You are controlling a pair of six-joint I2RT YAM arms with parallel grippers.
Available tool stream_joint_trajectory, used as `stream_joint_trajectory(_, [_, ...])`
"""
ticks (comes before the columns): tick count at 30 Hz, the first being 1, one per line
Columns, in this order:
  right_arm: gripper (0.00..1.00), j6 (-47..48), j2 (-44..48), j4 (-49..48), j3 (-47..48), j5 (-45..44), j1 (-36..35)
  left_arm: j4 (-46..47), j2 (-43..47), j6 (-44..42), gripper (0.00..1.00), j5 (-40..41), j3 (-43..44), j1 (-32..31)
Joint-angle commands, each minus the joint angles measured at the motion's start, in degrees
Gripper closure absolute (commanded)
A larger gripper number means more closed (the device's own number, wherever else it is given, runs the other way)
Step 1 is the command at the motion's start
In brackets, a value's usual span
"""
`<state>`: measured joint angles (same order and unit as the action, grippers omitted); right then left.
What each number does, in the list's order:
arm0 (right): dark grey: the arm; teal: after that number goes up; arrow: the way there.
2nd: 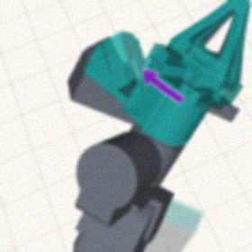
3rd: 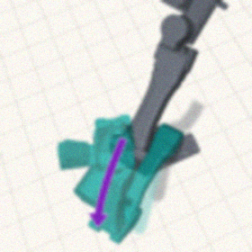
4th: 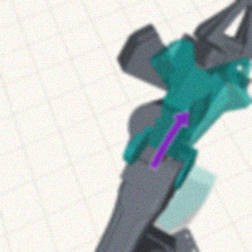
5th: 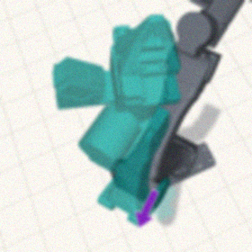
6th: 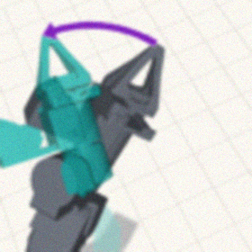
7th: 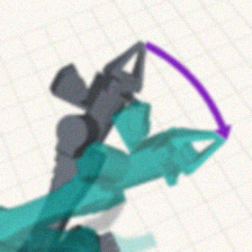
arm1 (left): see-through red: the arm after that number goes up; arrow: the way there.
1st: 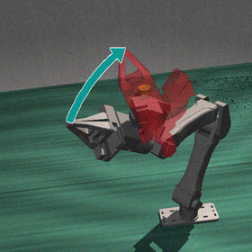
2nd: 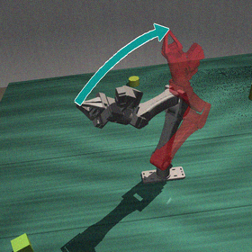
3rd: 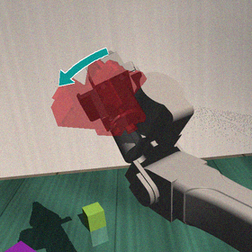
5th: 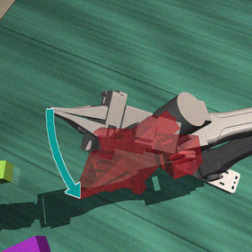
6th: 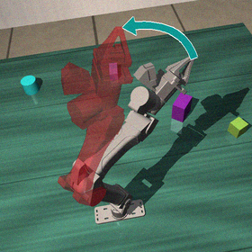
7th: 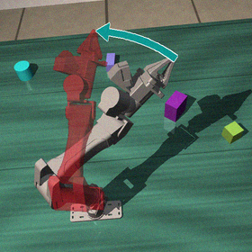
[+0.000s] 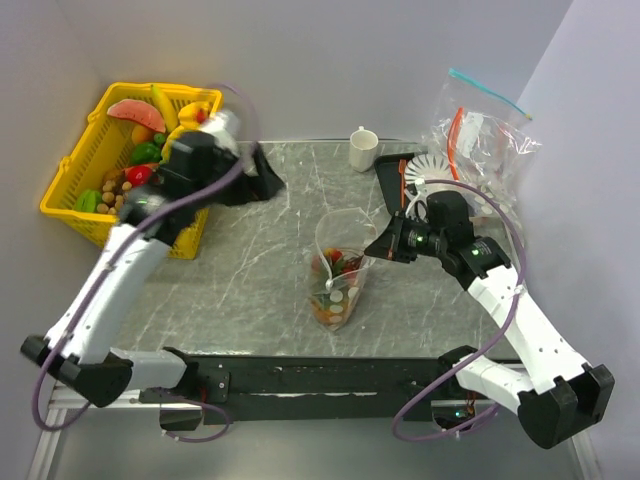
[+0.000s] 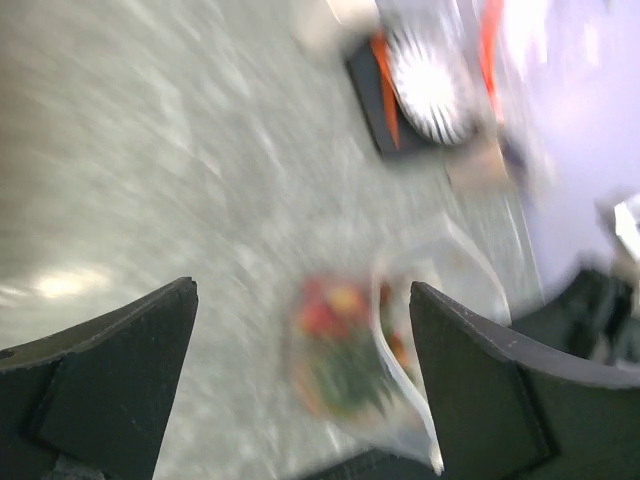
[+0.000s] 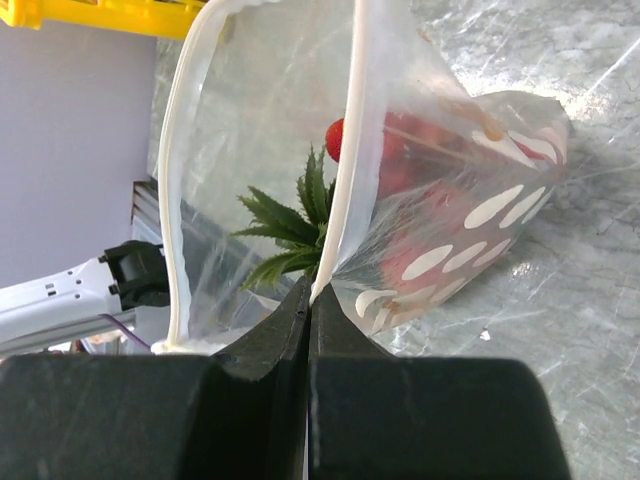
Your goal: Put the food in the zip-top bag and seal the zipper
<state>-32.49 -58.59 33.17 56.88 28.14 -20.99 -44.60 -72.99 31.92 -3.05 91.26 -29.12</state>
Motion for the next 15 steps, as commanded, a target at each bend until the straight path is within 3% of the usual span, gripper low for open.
stream_joint_trajectory(1, [1.00,0.9,2.6,-2.7,-0.5,1.3,0.1,-10.8,3.0,-6.3,0.09,5.5,8.6,9.7])
stream_joint_trajectory(5, [1.00,2.1,2.5,-1.5,-0.5,2.4,0.1,-15.2,-5.4,-9.1,0.08,7.0,16.3,19.0])
stream_joint_trajectory(9, [1.00,2.5,3.0,-1.1,-0.3,3.9,0.0,-13.2,-11.2,-10.2,0.11,7.1,18.8,28.9])
stream_joint_trajectory(10, [1.00,3.2,3.1,-0.6,-0.2,4.7,0.0,-10.9,-12.2,-10.1,0.12,6.2,19.3,33.9])
stream_joint_trajectory(15, [1.00,7.1,2.3,4.0,3.1,4.0,0.1,-9.5,-22.4,-9.3,0.14,4.0,25.9,41.3])
